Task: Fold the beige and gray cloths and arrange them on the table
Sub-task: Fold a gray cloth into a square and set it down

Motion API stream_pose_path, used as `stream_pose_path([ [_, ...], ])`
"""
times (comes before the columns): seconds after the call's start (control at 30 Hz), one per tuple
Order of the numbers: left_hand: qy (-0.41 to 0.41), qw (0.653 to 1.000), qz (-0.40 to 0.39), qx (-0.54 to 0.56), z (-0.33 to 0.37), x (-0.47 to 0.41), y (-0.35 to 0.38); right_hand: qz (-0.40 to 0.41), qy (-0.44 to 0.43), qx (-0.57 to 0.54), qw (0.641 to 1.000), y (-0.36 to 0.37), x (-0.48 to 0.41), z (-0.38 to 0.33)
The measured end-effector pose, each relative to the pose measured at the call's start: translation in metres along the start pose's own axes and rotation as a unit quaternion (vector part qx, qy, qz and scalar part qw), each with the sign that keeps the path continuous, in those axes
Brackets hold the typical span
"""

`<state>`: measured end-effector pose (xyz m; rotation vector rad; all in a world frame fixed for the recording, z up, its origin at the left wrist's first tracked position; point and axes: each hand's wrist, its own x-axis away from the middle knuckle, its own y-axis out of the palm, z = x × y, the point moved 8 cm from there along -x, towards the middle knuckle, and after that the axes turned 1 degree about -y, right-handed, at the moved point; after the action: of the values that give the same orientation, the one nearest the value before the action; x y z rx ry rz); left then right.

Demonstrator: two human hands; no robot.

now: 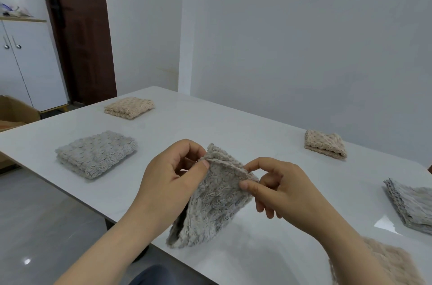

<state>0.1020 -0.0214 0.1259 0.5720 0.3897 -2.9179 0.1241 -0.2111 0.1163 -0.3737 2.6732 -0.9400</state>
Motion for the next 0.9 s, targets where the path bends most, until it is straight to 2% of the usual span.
stream_pose_path([
  [0.23,0.023,1.0,0.006,-0.019,0.002,-0.003,-0.008,-0.007,0.004,0.068,0.998,-0.002,-0.002,0.011],
  [0.57,0.055,0.99,0.039,-0.122,0.0,-0.006,-0.02,0.033,-0.058,0.131,0.989,-0.007,-0.002,0.011],
  [0.77,0.062,0.991,0.041,-0.111,0.002,-0.008,-0.02,0.087,-0.049,0.075,0.992,-0.01,0.001,0.01],
  [0.83,0.062,0.993,0.053,-0.09,0.002,-0.009,-0.023,0.105,-0.022,0.014,0.994,-0.009,0.001,0.015],
  [0.9,0.056,0.994,0.065,-0.064,0.001,-0.011,-0.025,0.09,0.015,-0.071,0.993,-0.001,0.001,0.022],
])
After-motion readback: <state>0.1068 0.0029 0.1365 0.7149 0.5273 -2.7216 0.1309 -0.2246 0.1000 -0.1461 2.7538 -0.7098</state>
